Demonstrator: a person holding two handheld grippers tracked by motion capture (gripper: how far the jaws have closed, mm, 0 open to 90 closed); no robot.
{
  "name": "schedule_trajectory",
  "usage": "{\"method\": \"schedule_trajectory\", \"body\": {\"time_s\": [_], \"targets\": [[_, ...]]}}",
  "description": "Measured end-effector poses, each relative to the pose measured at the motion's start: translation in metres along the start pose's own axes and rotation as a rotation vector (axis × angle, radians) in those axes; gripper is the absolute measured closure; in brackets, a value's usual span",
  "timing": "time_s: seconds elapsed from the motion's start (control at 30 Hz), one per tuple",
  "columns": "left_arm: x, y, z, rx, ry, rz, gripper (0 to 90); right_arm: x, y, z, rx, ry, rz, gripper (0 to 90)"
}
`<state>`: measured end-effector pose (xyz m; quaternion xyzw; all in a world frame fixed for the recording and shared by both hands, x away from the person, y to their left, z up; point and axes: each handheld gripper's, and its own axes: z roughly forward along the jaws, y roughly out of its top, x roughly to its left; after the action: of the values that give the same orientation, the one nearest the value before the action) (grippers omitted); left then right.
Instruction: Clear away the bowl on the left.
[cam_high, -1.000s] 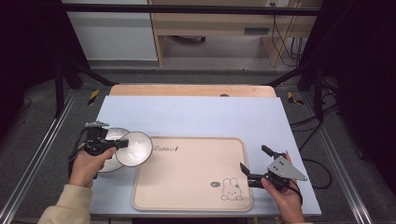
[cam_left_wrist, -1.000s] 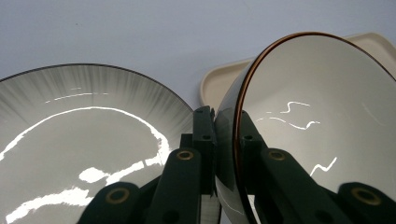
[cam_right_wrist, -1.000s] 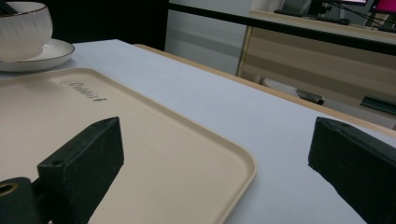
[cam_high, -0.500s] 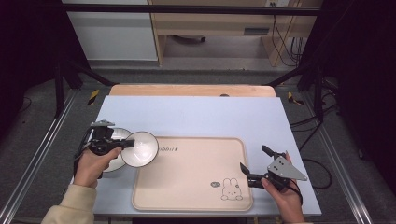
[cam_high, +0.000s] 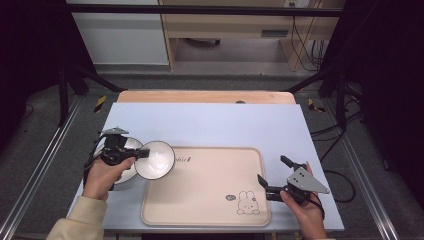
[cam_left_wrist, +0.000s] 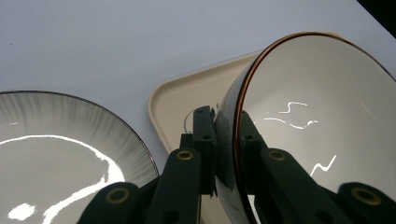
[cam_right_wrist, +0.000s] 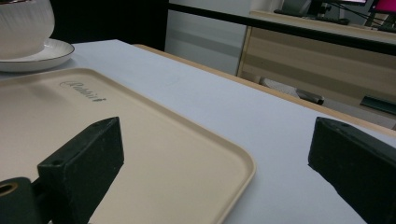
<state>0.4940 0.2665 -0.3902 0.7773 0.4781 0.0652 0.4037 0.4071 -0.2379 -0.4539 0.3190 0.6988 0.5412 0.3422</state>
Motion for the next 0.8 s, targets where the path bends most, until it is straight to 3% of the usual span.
{"method": "schedule_trajectory", "body": {"time_s": [0.8], "targets": [[-0.028,0.003,0.028,0.061,-0.049,0.056,82.4,-0.001,0.0,-0.001,-0.008,-0.003,-0.002,3.7]]}}
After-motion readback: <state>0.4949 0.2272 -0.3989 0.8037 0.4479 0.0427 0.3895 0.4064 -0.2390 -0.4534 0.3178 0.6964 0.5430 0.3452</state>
